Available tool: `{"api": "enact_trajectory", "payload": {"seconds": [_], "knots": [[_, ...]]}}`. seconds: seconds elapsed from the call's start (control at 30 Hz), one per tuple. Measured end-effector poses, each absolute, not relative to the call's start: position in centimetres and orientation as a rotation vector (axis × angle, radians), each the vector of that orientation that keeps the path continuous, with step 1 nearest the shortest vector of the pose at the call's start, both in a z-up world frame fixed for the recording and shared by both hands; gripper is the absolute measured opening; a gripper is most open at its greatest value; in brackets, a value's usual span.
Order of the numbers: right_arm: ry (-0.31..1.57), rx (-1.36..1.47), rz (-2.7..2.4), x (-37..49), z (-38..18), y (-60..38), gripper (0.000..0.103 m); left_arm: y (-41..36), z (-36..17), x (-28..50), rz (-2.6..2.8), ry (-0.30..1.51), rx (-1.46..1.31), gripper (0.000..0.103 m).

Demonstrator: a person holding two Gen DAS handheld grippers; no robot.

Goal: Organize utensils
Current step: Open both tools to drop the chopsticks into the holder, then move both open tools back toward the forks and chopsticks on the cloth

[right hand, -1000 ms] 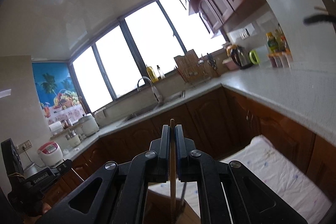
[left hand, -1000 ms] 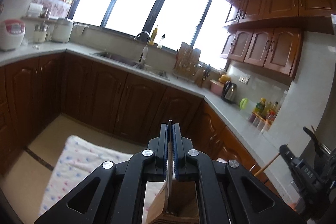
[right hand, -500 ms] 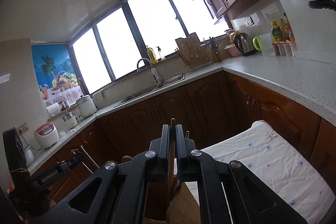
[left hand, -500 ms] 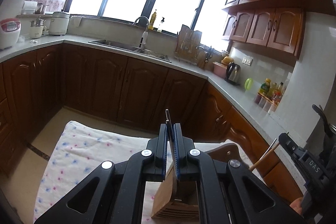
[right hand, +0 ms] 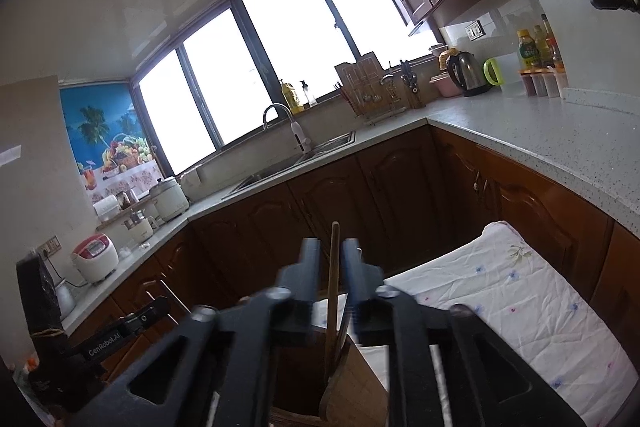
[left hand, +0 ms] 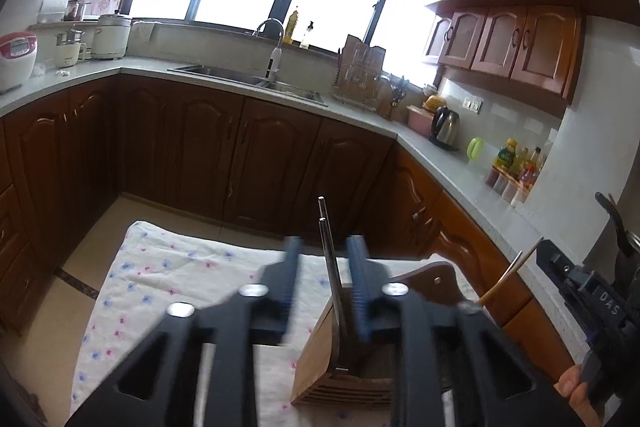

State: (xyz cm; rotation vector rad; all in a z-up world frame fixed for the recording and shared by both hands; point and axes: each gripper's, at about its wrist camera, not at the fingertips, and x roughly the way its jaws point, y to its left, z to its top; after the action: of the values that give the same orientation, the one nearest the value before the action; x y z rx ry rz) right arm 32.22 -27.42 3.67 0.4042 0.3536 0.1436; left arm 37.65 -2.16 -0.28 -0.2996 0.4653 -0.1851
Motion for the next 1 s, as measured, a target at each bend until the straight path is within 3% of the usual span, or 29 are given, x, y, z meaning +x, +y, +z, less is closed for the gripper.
{"api": "enact_trajectory", "payload": {"seconds": [0.03,0.07,0.17,0.27,0.3,0.33,0.43,1.0], "knots": [[0.344,0.411,0.147,32.0,3.9,-27.6,0.043,-2.1,-0.1,37.4,-0.181,0.461,-0.295,0.029],[0.333,0.415,0.151,31.7,4.1,-27.7,0.046,-2.2,-0.2,37.1,-0.181,0.459,-0.292,0.032],[0.31,0.433,0.161,30.6,4.8,-28.0,0.056,-1.8,0.0,35.9,-0.172,0.46,-0.298,0.059],[0.299,0.454,0.181,29.5,5.3,-28.3,0.083,-1.1,0.2,34.2,-0.14,0.459,-0.307,0.086],[0.291,0.46,0.189,29.0,5.4,-28.3,0.093,-0.7,0.2,33.5,-0.134,0.458,-0.316,0.087],[0.283,0.463,0.197,28.4,5.5,-28.4,0.095,-0.5,0.2,32.9,-0.136,0.458,-0.324,0.088],[0.28,0.458,0.22,26.7,5.5,-28.3,0.098,0.3,-0.2,30.6,-0.136,0.49,-0.341,0.092],[0.391,0.42,0.223,16.8,3.3,-28.7,0.1,3.0,-0.5,19.9,-0.151,0.646,-0.356,0.093]]}}
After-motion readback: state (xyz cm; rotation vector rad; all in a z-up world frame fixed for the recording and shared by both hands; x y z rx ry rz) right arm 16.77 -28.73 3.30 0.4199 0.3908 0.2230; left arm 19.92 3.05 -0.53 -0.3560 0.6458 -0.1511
